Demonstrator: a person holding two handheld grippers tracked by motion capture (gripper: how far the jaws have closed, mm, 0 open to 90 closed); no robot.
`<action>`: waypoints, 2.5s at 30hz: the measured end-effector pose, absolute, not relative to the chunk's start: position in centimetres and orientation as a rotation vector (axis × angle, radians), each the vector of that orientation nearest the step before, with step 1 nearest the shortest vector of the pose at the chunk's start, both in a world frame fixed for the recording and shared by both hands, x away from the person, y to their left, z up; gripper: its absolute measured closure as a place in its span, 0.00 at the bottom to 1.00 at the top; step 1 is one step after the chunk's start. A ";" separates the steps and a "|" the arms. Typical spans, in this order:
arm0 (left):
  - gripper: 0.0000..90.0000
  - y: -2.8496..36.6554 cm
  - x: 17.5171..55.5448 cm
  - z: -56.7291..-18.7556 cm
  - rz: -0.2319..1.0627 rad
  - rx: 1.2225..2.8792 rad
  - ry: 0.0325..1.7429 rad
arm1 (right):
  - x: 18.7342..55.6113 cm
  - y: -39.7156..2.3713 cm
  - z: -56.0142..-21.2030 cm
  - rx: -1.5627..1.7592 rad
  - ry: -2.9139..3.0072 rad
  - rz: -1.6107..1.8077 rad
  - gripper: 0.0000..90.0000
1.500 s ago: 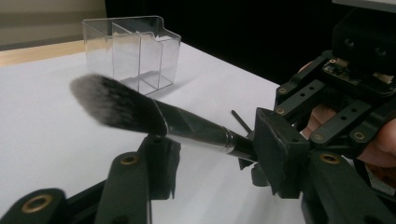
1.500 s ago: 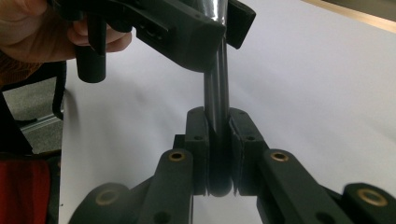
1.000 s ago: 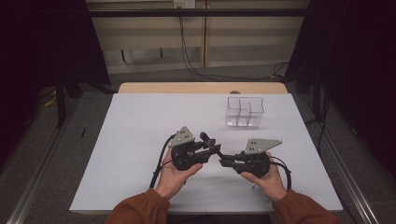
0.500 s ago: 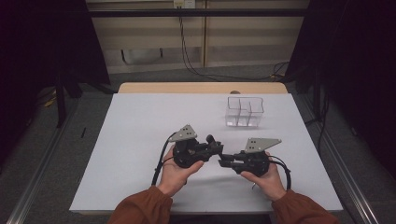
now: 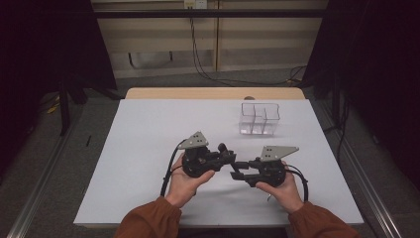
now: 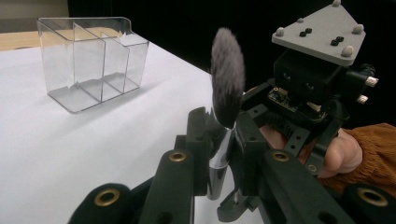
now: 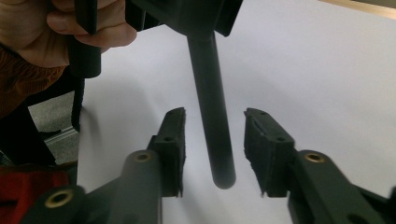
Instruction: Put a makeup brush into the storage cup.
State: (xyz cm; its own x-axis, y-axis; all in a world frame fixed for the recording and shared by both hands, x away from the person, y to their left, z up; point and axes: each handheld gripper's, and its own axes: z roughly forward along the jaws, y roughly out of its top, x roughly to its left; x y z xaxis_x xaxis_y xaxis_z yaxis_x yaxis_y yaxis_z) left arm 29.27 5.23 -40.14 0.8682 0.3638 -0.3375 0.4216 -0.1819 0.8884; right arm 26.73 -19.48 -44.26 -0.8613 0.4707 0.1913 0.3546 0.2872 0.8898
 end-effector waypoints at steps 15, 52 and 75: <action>0.88 6.2 29.7 -39.4 -0.067 1.807 0.606 | 26.6 -19.9 -44.0 0.795 2.425 1.672 0.23; 0.88 6.7 30.9 -36.5 -0.035 2.003 0.555 | 26.9 -20.4 -44.1 0.751 2.391 1.696 0.01; 0.88 6.1 31.0 -37.1 -0.070 2.131 0.528 | 27.8 -19.0 -43.8 0.661 2.460 1.653 0.09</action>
State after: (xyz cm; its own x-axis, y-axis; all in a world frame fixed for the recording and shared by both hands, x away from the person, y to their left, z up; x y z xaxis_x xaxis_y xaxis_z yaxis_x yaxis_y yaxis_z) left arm 31.01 6.08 -37.08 0.9067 0.3440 -0.2440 0.3957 -0.4941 0.7741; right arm 27.79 -18.98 -43.81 -0.8999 0.4087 0.1520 0.2951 0.3142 0.9023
